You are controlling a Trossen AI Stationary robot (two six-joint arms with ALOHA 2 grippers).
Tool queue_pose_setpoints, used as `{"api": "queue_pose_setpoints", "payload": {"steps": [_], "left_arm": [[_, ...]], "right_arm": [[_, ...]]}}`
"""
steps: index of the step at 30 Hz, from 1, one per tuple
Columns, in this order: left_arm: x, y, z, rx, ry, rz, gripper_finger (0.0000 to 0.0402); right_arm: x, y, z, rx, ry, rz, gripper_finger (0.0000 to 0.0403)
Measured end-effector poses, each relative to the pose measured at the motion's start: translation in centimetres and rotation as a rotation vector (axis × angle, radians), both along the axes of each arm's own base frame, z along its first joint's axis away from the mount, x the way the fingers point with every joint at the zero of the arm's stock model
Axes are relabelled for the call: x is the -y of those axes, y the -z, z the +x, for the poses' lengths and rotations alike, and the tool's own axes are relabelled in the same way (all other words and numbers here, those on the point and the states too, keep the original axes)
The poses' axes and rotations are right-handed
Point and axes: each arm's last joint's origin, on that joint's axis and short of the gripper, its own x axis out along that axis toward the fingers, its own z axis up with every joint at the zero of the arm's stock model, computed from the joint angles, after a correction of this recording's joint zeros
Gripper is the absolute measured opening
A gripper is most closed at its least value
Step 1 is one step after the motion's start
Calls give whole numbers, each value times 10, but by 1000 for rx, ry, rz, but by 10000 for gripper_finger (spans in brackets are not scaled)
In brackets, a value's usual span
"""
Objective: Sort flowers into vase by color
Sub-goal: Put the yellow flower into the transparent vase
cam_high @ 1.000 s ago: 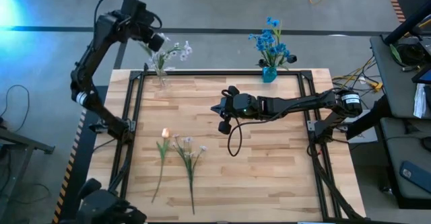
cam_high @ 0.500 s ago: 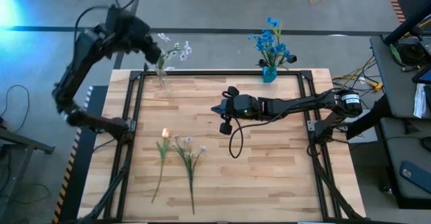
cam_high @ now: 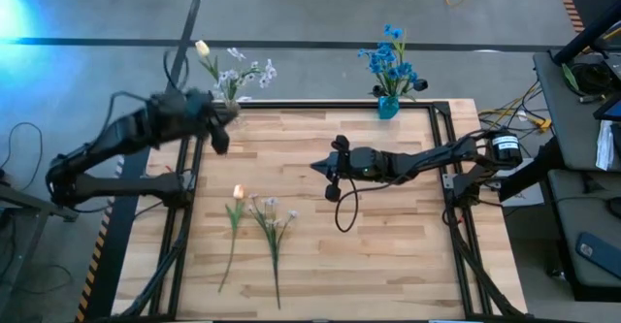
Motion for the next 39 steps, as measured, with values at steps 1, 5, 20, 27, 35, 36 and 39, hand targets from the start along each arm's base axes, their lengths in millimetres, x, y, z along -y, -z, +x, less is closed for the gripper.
{"api": "queue_pose_setpoints", "payload": {"steps": [1,5,20,27,35,36,39], "left_arm": [[4,9,1,1,13,-5,1],[20,42,8,1,81,-23,0],[67,117,32,-182,164,-68,0],[77,135,45,-383,169,-152,0],[92,160,59,-520,200,-336,0],[94,162,59,-540,186,-350,0],[97,171,54,-621,127,-414,0]], "right_arm": [[0,3,-2,-5,4,2,12],[0,9,-5,-16,41,-10,13],[0,18,-12,-51,103,-31,13],[0,19,-12,-62,92,-64,13],[0,21,-13,-80,100,-32,13],[0,22,-13,-85,100,-32,13],[0,22,-13,-88,105,-17,13]]}}
